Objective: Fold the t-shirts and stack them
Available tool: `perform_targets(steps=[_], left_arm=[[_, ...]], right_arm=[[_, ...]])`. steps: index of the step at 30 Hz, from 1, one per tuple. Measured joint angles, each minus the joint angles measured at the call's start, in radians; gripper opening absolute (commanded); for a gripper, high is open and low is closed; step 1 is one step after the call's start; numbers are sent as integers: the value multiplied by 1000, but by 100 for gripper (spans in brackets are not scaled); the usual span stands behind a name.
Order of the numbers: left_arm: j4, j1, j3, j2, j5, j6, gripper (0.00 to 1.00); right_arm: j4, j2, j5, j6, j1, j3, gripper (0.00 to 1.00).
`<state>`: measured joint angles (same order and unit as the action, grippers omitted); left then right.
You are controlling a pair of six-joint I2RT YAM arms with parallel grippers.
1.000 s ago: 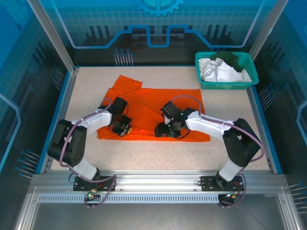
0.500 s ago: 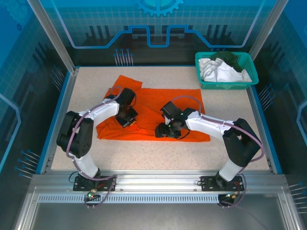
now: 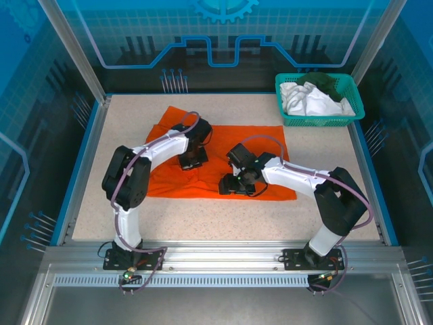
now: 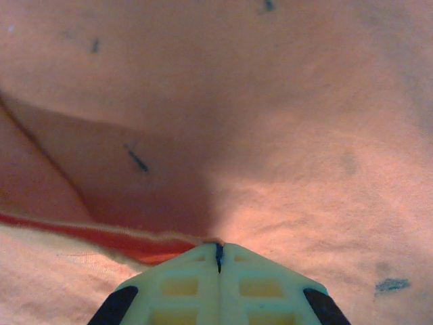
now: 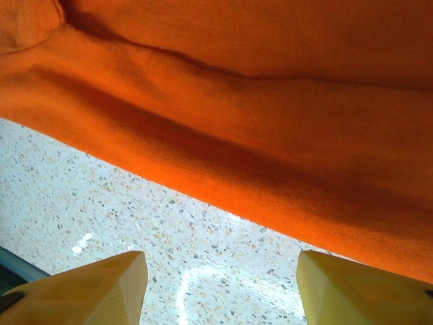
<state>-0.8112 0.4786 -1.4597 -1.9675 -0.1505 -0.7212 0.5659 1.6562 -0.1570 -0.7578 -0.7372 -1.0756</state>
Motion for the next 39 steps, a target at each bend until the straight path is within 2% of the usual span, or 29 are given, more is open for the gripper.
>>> perform_targets(steps=[4,5,7,10,14,19,22,26,28,31,34,39], left_arm=[[-9,32,-46,-43,-37,80,0],[-12,39,-58,-52,-44,100,3],[-16,50,-79,-73,-52,145,12],[-22,63,-113,-102,-73,204,38],[-29,69,-139,-104,-105,248,60],[-58,43,-147,-53,-127,254,68],[-65,-8,-138,40,-122,239,67],[-35,-92,-29,244,-84,185,46],[-2,-129,88,357,-37,149,38],[55,-170,283,447,52,90,35],[101,-202,443,438,134,41,35],[122,-212,558,405,168,-2,37]], right_arm=[[6,-1,0,0,0,0,62],[9,-1,0,0,0,0,62],[13,-4,2,0,0,0,62],[20,-11,4,0,0,0,62],[25,-26,11,-1,0,5,63],[32,-58,20,-5,4,23,63],[39,-84,28,-17,16,42,63],[40,-137,42,-50,66,105,60],[42,-165,49,-74,113,146,57],[39,-201,53,-105,189,211,55],[39,-217,51,-126,256,261,54],[32,-216,51,-145,323,292,54]])
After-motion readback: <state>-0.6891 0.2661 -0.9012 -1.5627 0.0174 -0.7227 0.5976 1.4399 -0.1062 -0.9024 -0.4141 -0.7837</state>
